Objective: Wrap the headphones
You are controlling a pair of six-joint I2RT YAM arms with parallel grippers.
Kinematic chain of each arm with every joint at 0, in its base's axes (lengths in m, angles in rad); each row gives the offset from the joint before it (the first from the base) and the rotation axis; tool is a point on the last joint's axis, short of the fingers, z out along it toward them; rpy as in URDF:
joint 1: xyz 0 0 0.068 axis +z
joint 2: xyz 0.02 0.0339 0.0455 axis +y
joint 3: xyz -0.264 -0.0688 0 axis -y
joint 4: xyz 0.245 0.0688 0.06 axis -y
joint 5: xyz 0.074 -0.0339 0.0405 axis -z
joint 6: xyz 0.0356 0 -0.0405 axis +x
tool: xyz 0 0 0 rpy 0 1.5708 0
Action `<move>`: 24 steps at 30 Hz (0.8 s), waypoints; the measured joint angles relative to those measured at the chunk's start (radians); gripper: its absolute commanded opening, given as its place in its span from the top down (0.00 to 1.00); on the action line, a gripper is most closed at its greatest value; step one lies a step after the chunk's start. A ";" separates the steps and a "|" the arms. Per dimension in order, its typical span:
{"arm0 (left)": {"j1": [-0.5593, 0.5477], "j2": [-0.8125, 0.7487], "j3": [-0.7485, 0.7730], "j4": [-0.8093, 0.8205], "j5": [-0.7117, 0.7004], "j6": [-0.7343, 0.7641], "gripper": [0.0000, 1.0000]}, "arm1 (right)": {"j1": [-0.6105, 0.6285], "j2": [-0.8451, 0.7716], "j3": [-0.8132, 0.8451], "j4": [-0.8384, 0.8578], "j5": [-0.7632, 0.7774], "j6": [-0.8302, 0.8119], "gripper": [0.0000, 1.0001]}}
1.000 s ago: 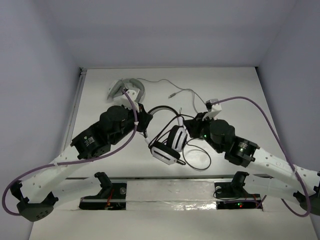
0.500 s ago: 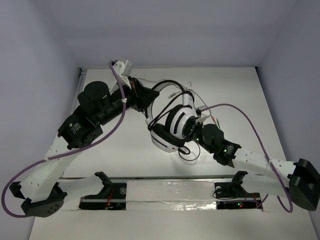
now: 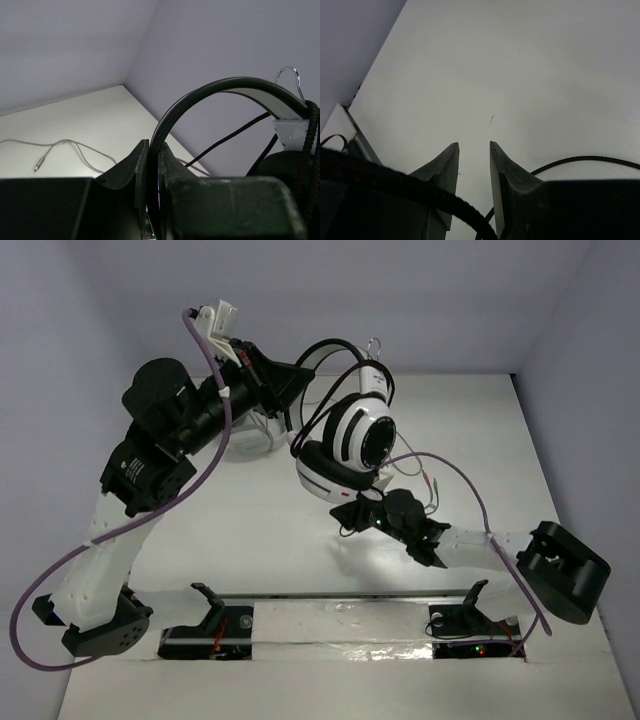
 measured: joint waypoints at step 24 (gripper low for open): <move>0.305 0.166 -0.320 0.253 -0.177 -0.213 1.00 | 0.344 0.193 0.050 -0.024 -0.006 0.119 1.00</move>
